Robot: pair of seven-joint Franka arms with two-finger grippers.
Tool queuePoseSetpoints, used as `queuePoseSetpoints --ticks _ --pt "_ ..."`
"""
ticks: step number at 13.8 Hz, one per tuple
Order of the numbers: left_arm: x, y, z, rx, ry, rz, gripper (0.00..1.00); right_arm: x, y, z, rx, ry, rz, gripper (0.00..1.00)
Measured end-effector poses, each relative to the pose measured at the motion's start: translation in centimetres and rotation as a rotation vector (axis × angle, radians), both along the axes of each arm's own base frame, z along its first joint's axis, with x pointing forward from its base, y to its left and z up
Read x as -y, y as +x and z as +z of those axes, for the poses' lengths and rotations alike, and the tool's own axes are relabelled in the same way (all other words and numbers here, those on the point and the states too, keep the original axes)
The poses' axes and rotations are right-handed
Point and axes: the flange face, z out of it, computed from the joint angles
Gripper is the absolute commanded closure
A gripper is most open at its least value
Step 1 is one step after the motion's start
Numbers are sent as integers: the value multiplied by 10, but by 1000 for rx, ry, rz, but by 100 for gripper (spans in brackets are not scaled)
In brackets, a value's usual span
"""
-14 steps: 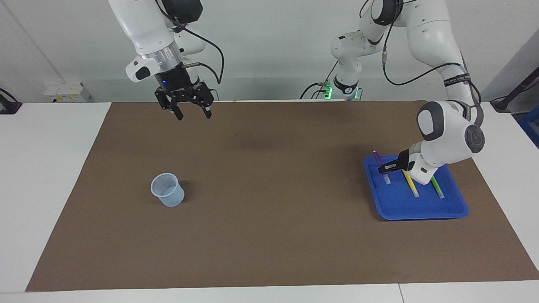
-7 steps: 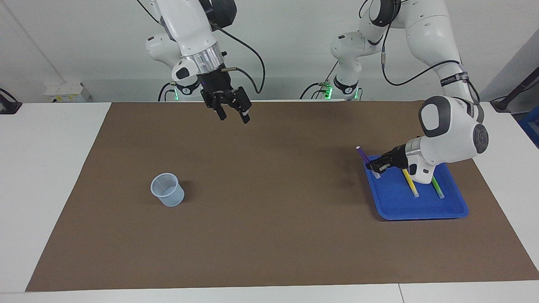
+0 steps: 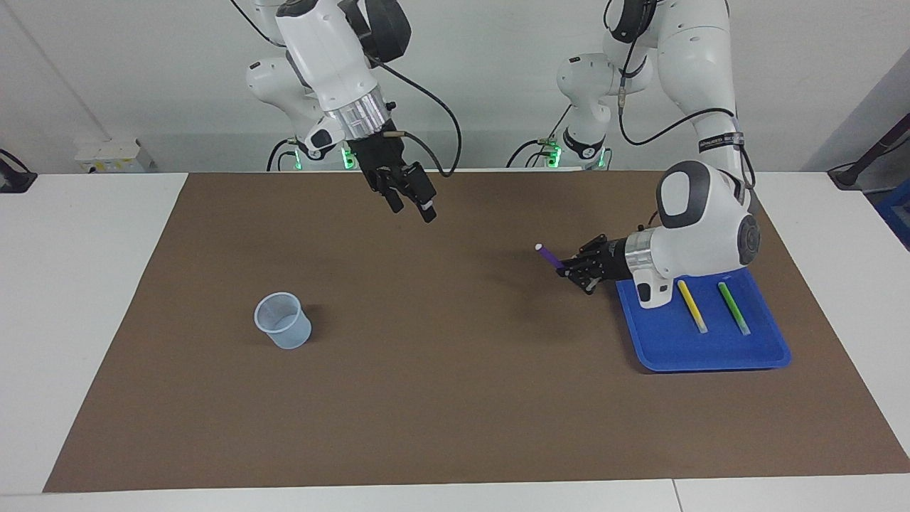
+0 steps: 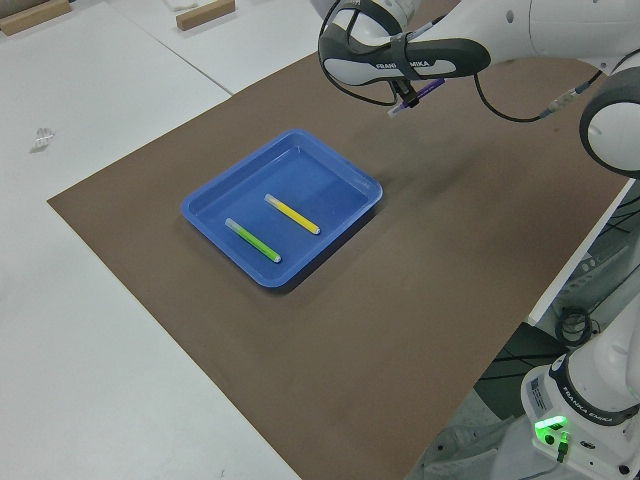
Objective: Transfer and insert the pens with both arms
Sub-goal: 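Lift the purple pen with the left gripper while the right gripper approaches, then close the right gripper on the purple pen's free end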
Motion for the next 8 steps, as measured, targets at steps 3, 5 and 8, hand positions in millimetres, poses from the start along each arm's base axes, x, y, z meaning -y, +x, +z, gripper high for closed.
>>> queuePoseSetpoints --ticks 3,5,8 --pt "40 -1 12 -42 9 136 100 -24 1 -9 43 13 22 0" --pt "71 -5 19 -62 -12 209 100 -39 1 -20 54 7 52 5" --pt "104 -11 24 -99 -66 276 100 -41 4 -31 105 -56 206 8"
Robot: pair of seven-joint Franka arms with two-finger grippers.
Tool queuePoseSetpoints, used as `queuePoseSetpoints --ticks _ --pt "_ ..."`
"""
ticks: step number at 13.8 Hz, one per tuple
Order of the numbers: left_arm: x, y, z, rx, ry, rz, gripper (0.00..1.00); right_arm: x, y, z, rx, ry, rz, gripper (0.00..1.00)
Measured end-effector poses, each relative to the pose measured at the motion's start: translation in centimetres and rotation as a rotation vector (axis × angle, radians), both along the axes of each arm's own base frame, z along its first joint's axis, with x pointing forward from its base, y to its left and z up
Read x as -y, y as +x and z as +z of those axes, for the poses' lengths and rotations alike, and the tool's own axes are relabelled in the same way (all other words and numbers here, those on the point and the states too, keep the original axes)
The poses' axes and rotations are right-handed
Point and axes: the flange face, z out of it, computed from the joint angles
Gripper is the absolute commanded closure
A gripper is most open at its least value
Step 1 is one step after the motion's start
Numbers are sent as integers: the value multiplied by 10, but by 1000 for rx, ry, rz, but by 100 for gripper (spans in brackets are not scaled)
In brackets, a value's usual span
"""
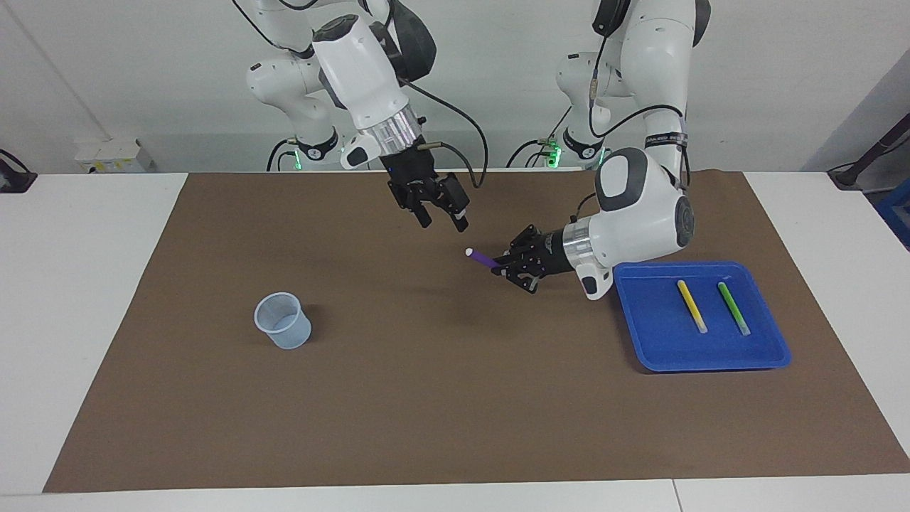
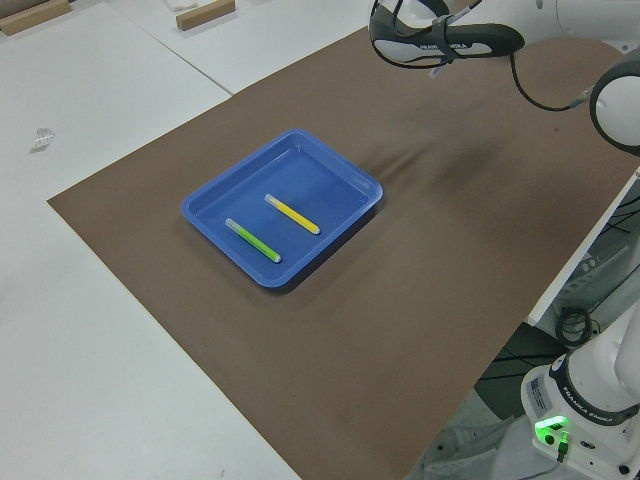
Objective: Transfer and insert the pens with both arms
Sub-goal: 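Close the right gripper on the purple pen's free end, then open the left gripper while the right gripper carries the pen away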
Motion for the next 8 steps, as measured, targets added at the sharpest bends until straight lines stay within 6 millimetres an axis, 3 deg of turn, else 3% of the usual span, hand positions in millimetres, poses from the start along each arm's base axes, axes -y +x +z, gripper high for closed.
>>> queuePoseSetpoints --ticks 3,8 --pt "8 -4 6 0 -18 -7 100 0 2 -8 19 -30 67 14" --pt "55 -22 19 25 -72 -22 100 3 3 -20 52 -81 180 22"
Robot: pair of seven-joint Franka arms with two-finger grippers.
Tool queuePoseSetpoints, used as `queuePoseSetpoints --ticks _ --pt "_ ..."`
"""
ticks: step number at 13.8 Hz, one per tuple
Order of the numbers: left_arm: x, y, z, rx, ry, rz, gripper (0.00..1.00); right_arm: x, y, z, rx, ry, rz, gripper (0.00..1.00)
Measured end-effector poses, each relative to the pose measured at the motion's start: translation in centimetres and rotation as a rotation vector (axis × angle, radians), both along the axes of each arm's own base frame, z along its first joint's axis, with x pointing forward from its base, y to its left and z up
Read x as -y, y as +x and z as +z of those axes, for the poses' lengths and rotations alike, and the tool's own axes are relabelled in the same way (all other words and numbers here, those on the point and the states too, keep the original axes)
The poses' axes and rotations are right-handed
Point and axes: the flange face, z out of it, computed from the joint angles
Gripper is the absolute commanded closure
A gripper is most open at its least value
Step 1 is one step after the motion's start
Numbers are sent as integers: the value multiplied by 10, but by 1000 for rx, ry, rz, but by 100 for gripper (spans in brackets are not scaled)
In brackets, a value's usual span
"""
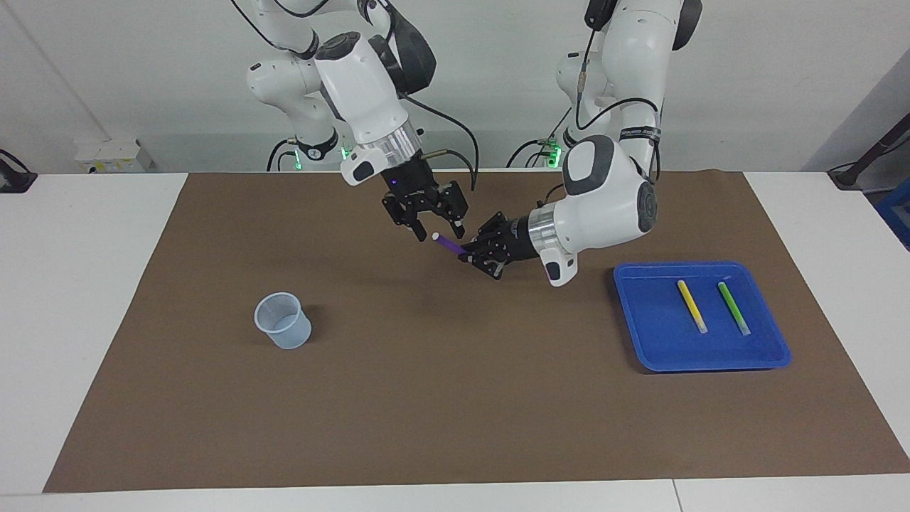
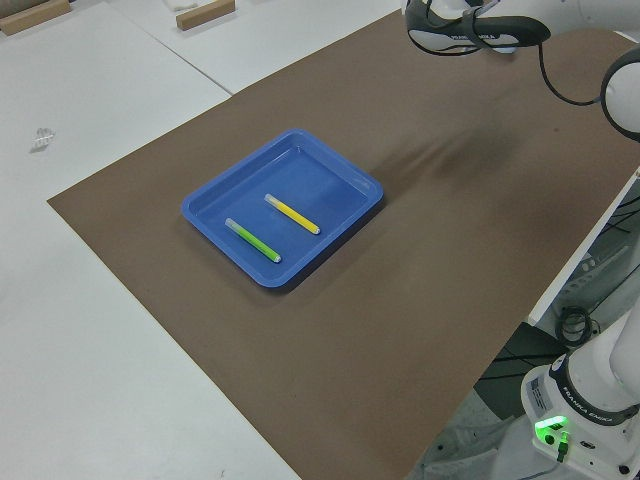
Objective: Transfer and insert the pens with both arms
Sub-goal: 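Open the left gripper while the right gripper carries the pen away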
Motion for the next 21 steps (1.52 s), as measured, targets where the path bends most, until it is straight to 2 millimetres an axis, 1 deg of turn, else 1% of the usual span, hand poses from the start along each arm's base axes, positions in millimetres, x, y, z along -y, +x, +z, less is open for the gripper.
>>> queuePoseSetpoints --ticks 3,6,9,10,12,14,15,16,19,20,21 --pt "-2 2 1 -10 -19 16 100 0 0 -2 6 -10 24 24" --pt "-4 3 2 -11 -23 21 99 1 -1 -8 18 -30 73 31" --pt "-4 3 2 -11 -24 21 99 1 -2 -10 19 -34 82 42" --pt "-4 3 2 -11 -24 22 99 1 -2 -10 19 -34 82 47" --pt "-4 3 2 -11 -24 22 97 1 -2 -10 18 -35 83 61" --pt "-5 4 2 -10 -23 23 96 2 -2 -11 15 -36 83 80" --pt "-5 4 2 -11 -23 24 96 2 -1 -11 14 -36 82 92" --pt "-5 4 2 -10 -23 24 94 3 -1 -11 13 -37 81 100" --pt "-4 3 2 -13 -27 24 91 3 -1 -9 14 -27 78 100" --pt "-4 3 2 -13 -27 24 84 3 -1 -9 14 -27 78 100" --pt "-4 3 2 -12 -27 24 53 3 -1 -9 14 -27 78 100"
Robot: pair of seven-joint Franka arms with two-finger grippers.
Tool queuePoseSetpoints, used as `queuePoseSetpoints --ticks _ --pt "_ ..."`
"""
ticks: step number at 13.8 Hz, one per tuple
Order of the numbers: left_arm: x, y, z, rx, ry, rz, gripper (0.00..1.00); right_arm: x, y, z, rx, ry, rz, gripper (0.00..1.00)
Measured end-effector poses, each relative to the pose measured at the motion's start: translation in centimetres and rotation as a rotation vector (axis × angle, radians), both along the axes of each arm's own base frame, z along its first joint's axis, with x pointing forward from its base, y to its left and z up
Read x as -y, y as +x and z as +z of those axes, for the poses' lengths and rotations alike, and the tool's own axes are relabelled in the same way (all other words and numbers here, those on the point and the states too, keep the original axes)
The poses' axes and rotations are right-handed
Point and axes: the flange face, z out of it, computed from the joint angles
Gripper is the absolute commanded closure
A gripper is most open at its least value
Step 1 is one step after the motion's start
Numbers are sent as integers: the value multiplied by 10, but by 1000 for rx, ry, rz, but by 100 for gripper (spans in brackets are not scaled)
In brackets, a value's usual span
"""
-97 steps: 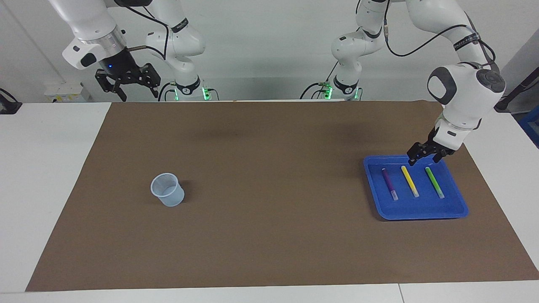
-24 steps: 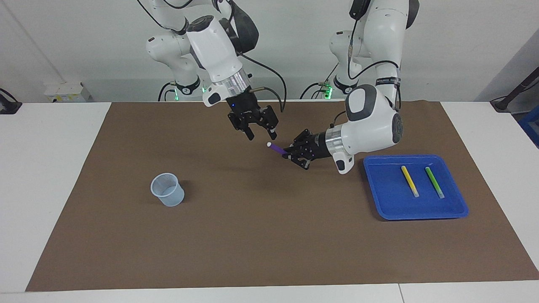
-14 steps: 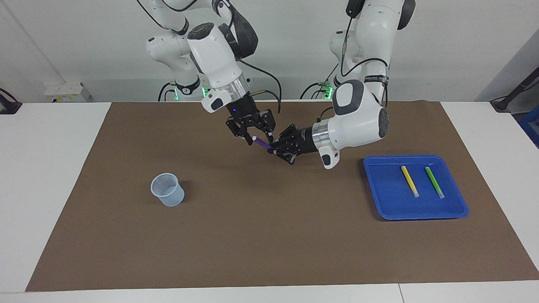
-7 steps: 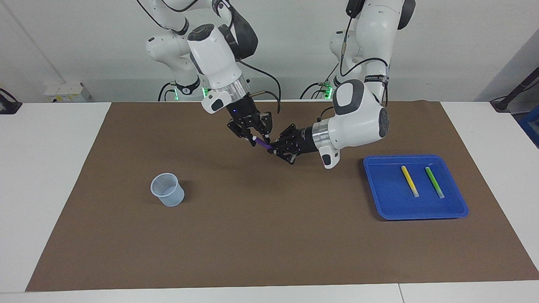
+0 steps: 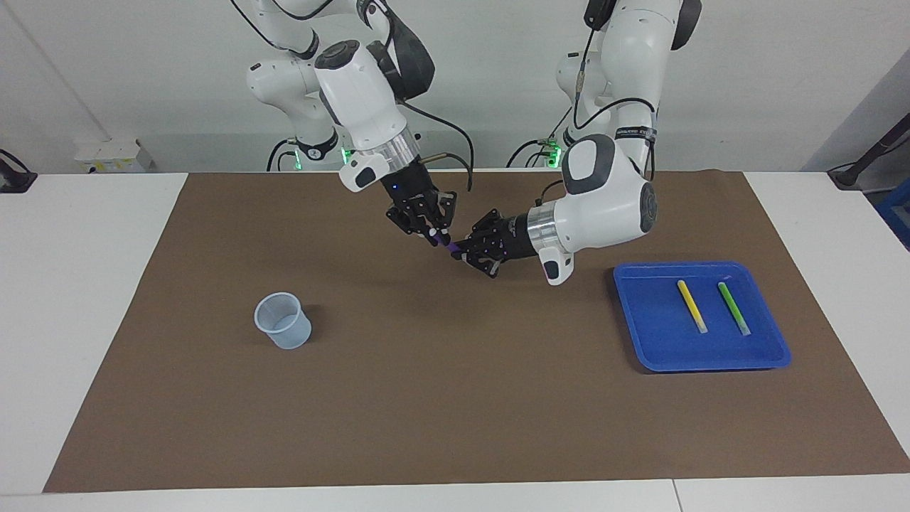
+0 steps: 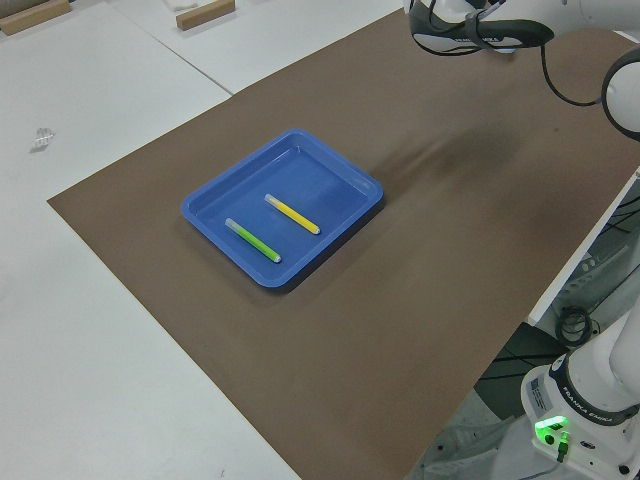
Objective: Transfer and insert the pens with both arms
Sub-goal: 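Open the left gripper while the right gripper carries the pen away, then insert the purple pen into the white cup while the left gripper returns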
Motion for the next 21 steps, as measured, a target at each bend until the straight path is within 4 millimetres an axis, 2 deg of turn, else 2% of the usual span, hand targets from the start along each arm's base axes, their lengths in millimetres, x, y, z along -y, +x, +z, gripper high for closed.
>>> queuePoseSetpoints --ticks 1,2,7,9,10,12,14,17,18,19,21 --pt "0 0 0 0 0 0 19 0 0 0 0 0 0 100" --pt "0 0 1 1 0 0 0 1 0 -1 -1 -1 -1 100" --pt "-7 1 17 35 4 9 0 5 2 -1 7 -11 19 100" --pt "-31 7 32 117 91 5 0 13 4 -5 5 -46 80 100" --pt "-47 9 44 170 157 -6 0 24 7 -6 6 -75 119 100" --pt "-74 5 66 252 291 -53 0 54 13 -3 18 -143 204 100" --pt "-95 -8 85 296 410 -150 0 90 21 1 53 -227 308 100" --pt "-113 -37 131 339 476 -221 0 151 37 3 121 -386 482 100" --pt "-116 -48 140 341 486 -230 0 173 42 3 136 -423 532 100" --pt "-118 -57 142 341 493 -248 0 196 46 3 150 -456 581 100" --pt "-134 -64 127 395 474 -363 0 236 51 3 158 -538 660 100"
